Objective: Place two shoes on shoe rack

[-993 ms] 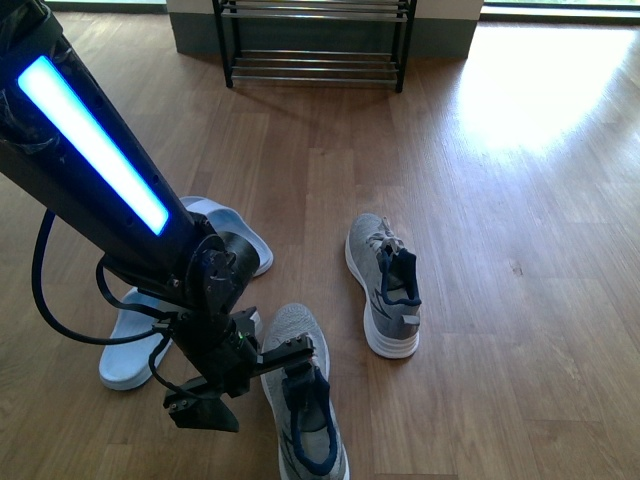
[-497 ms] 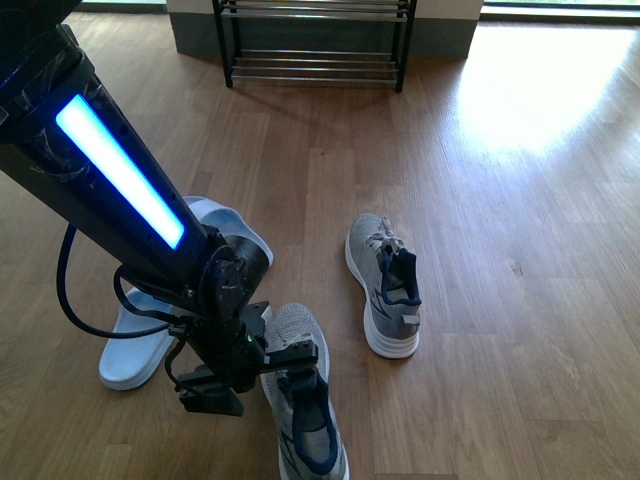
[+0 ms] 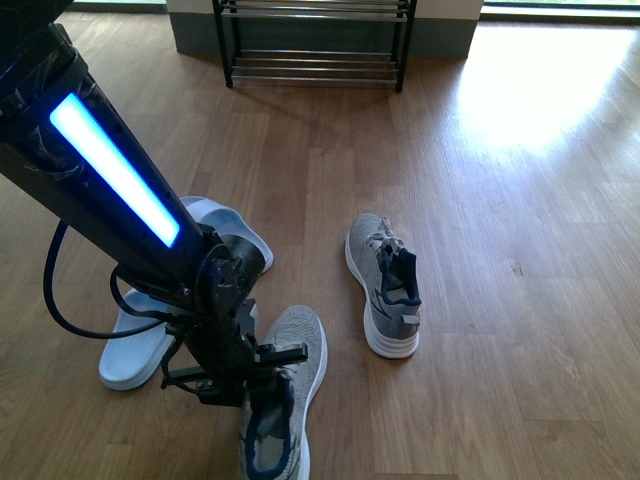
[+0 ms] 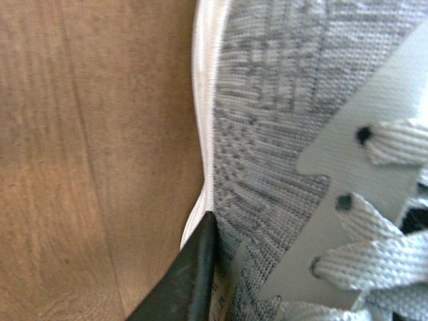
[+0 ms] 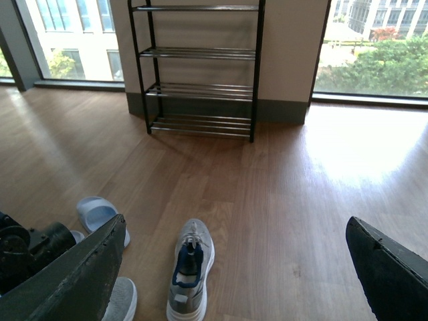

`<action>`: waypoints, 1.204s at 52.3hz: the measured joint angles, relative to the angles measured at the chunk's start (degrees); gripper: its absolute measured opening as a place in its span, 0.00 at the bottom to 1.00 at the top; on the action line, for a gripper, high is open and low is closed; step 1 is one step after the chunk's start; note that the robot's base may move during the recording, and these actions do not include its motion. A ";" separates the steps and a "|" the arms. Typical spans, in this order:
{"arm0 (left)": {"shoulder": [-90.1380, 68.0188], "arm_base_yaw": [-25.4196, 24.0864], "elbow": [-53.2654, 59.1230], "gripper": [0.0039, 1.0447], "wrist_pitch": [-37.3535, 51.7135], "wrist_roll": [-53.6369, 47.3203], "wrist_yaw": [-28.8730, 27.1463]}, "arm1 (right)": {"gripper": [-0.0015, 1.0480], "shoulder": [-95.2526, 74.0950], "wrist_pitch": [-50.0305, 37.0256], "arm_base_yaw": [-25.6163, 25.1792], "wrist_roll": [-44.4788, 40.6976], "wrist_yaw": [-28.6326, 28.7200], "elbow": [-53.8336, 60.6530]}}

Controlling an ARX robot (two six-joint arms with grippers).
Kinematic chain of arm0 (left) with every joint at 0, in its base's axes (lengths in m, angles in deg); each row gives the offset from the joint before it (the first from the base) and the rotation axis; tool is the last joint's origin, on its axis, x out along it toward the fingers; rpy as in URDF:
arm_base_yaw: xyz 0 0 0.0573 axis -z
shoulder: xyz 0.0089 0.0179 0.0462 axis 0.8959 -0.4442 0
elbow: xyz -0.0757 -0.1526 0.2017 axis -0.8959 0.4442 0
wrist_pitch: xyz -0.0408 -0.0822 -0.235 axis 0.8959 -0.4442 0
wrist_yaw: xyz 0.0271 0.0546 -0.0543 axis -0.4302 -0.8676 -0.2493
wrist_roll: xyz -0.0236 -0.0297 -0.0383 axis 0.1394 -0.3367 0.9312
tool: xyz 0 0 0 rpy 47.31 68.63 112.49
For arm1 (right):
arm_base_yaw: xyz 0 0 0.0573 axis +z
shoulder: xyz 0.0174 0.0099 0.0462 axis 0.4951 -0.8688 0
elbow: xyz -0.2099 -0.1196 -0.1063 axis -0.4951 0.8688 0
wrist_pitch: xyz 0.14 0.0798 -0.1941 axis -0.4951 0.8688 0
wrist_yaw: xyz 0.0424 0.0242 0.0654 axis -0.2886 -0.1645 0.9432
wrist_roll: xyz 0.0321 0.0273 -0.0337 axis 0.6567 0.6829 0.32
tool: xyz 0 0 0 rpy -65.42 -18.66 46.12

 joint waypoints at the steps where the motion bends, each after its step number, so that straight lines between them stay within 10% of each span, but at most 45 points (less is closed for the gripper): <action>1: 0.00 -0.22 0.02 0.14 -0.20 0.48 -0.39 | 0.91 0.00 0.02 0.00 -0.02 0.00 0.00; 5: 0.66 -1.03 1.25 0.02 -0.09 1.79 -1.53 | 0.91 0.00 0.00 0.00 -0.02 0.02 0.00; 44: 52.96 -12.72 35.63 0.02 8.74 0.61 -24.22 | 0.91 0.00 0.02 0.00 0.00 0.00 0.00; 63: 92.41 -4.31 56.54 0.02 7.13 1.73 -40.94 | 0.91 0.00 0.02 0.00 0.00 0.02 0.00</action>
